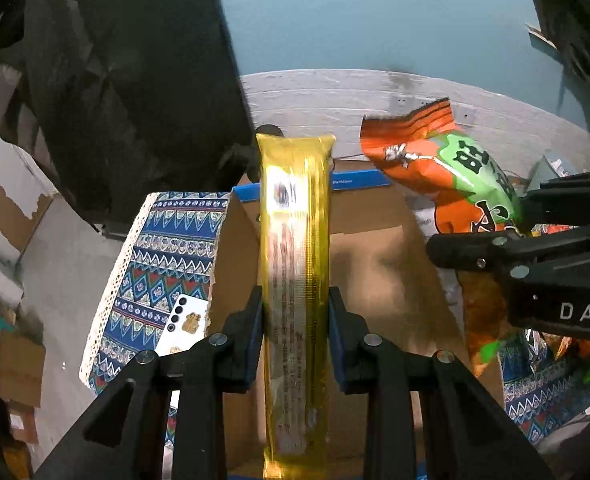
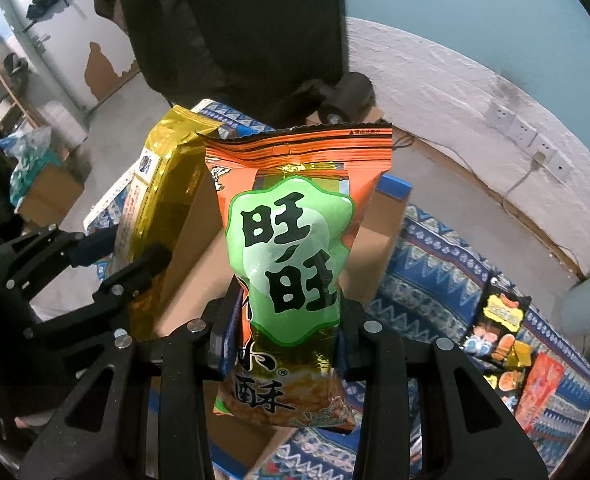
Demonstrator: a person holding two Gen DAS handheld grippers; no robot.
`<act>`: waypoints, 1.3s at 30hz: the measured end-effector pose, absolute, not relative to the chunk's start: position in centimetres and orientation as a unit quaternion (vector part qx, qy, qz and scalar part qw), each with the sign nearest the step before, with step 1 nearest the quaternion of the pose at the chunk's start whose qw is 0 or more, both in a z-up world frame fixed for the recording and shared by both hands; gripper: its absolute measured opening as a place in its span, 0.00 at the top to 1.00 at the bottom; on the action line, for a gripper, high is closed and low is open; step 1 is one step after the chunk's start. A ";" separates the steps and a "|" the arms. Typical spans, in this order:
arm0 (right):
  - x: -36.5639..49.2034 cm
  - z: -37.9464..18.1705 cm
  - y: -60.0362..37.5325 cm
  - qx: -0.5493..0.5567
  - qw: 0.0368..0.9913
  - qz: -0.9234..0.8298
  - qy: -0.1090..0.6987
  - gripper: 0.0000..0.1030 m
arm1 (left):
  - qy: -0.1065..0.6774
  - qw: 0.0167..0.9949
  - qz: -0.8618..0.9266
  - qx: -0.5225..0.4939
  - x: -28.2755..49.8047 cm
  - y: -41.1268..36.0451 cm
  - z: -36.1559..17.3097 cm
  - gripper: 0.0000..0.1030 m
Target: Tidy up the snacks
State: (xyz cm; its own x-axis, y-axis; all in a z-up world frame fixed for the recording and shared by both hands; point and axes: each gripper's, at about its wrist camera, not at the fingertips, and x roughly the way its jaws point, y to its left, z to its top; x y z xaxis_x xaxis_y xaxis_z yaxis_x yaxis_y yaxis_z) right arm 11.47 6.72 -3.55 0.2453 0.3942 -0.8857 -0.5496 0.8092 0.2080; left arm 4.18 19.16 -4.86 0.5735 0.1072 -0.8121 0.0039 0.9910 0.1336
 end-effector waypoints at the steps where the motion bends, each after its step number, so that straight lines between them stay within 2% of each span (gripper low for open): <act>1: 11.6 -3.5 6.9 -0.070 0.786 0.302 0.535 0.64 | 0.459 0.886 0.031 0.059 4.3 19.3 -4.9 0.71; 3: 11.7 -3.5 7.0 -0.069 0.785 0.304 0.535 0.55 | 0.454 0.888 0.032 0.058 4.2 19.4 -4.6 0.68; 5: 11.7 -3.5 6.9 -0.073 0.787 0.303 0.533 0.44 | 0.452 0.889 0.037 0.058 4.1 19.7 -4.4 0.57; 6: 11.6 -3.4 6.7 -0.073 0.788 0.301 0.531 0.43 | 0.450 0.890 0.040 0.057 4.1 19.7 -4.3 0.50; 10: 11.8 -3.0 5.5 -0.062 0.793 0.293 0.531 0.41 | 0.453 0.890 0.035 0.045 4.2 19.6 -4.3 0.47; 15: 11.7 -2.0 2.8 -0.049 0.801 0.277 0.529 0.32 | 0.459 0.887 0.013 0.044 4.1 18.0 -4.2 0.41; 19: 11.0 -1.7 0.4 -0.045 0.803 0.263 0.532 0.31 | 0.458 0.887 -0.002 0.061 3.8 15.8 -4.1 0.35; 39: 7.0 -3.1 -16.2 -0.014 0.810 0.166 0.563 0.30 | 0.476 0.868 -0.086 0.115 2.5 4.7 -4.4 0.30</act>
